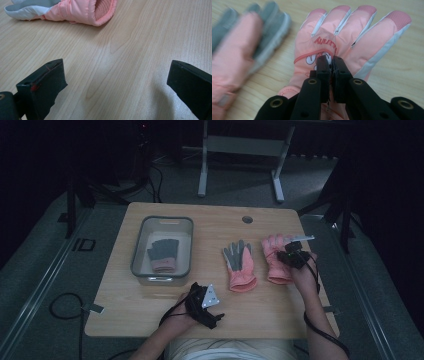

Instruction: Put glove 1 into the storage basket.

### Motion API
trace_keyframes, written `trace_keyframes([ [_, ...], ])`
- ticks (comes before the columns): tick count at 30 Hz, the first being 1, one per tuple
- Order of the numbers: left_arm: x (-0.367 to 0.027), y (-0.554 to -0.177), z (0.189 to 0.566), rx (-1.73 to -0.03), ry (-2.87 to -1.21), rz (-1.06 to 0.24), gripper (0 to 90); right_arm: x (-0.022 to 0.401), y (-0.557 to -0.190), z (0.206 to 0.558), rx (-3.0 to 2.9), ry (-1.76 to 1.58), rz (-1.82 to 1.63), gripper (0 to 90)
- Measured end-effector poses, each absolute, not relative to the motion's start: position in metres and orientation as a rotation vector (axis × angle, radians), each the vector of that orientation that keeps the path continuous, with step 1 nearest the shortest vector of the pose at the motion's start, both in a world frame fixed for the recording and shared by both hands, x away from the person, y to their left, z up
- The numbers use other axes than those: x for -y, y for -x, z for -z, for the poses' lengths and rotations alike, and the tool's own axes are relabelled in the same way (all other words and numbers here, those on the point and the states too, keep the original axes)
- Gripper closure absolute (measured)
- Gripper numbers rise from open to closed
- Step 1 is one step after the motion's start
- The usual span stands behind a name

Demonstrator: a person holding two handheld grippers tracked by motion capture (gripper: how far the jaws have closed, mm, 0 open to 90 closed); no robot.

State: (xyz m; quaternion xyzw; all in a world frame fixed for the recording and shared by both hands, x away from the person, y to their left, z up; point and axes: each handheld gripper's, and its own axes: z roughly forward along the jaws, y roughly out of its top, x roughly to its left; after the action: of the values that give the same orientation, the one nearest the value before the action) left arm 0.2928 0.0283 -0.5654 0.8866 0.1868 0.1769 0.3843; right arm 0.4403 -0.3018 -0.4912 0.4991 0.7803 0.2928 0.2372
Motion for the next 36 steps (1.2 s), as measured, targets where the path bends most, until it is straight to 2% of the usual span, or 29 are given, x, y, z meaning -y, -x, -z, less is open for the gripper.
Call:
trace_keyframes([
  [10,-0.028,-0.292,0.565,-0.471,-2.259,-0.449,1.4,0.275,-0.427,0.446,-2.086,-1.303,-0.899,85.5],
  [21,-0.027,-0.292,0.565,-0.468,-2.259,-0.453,1.4,0.242,-0.414,0.417,-2.1,-1.191,-0.996,85.4],
  [36,-0.028,-0.291,0.563,-0.464,-2.259,-0.462,1.4,0.191,-0.4,0.428,-2.152,-1.171,-0.975,85.3],
])
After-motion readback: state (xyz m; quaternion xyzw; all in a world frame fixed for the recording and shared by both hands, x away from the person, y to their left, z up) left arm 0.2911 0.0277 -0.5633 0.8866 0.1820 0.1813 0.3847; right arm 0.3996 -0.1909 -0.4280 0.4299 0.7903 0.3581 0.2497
